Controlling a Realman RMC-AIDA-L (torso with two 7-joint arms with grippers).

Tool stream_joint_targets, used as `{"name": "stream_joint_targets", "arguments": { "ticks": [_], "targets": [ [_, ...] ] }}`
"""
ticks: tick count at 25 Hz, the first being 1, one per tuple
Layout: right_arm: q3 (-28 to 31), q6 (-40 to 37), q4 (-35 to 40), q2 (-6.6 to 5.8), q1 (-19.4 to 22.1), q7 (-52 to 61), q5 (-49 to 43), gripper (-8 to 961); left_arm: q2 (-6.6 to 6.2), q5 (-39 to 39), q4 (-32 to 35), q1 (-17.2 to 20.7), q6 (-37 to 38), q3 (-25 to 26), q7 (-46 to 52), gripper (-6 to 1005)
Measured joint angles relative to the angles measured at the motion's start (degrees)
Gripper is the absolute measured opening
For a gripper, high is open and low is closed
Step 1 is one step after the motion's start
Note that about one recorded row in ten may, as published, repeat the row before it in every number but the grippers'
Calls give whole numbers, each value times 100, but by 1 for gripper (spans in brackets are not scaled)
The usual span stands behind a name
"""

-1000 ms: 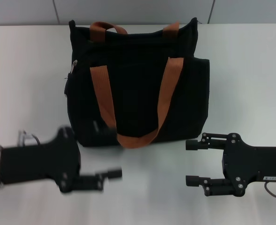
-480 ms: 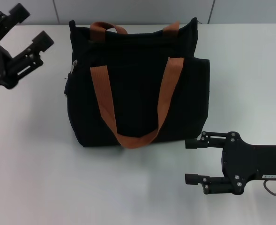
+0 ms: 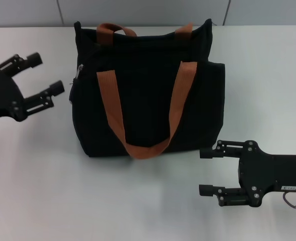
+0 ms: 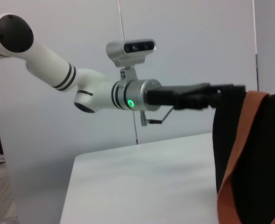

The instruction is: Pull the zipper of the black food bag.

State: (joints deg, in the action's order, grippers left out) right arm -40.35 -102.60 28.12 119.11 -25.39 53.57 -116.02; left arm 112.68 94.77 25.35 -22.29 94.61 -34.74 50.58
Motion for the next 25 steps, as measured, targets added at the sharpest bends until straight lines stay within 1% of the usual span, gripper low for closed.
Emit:
{"name": "stream_joint_targets", "arguments": {
  "ticks": [1,3,4,8,11,15,17,18,20,22,25],
  "targets": [
    [1,2,0,-1,-3,2,0,732,25,65,8,-20,-75,0,-30,706],
    [0,6,0,-1,-17,3,0,732,116,347,39,-156,-364,-1,-38,701],
    [0,6,0,-2,-22,4,0,732,120,360,40,-162,-385,0,-36,699],
    [1,5,0,-2,-28,13,0,733,221,655,54,-388,-879,-16,-13,690],
    [6,6,3,-2,-33,27,0,733,266,773,55,-498,-1155,-26,-9,684],
    [8,6,3,1,-35,34,10,733,356,785,122,-569,-1565,-31,-83,675],
    [13,5,2,3,-36,38,26,733,427,779,230,-577,-1667,-17,-192,671],
    [13,5,2,3,-36,38,26,733,427,779,230,-577,-1667,-17,-192,669],
    [26,1,1,4,-36,39,36,733,474,699,296,-544,-1657,44,-342,664],
    [45,-6,0,6,-36,39,41,733,515,464,340,-495,-1609,121,-459,660],
    [49,-6,0,7,-36,39,42,733,517,278,344,-447,-1529,141,-508,653]
  ]
}}
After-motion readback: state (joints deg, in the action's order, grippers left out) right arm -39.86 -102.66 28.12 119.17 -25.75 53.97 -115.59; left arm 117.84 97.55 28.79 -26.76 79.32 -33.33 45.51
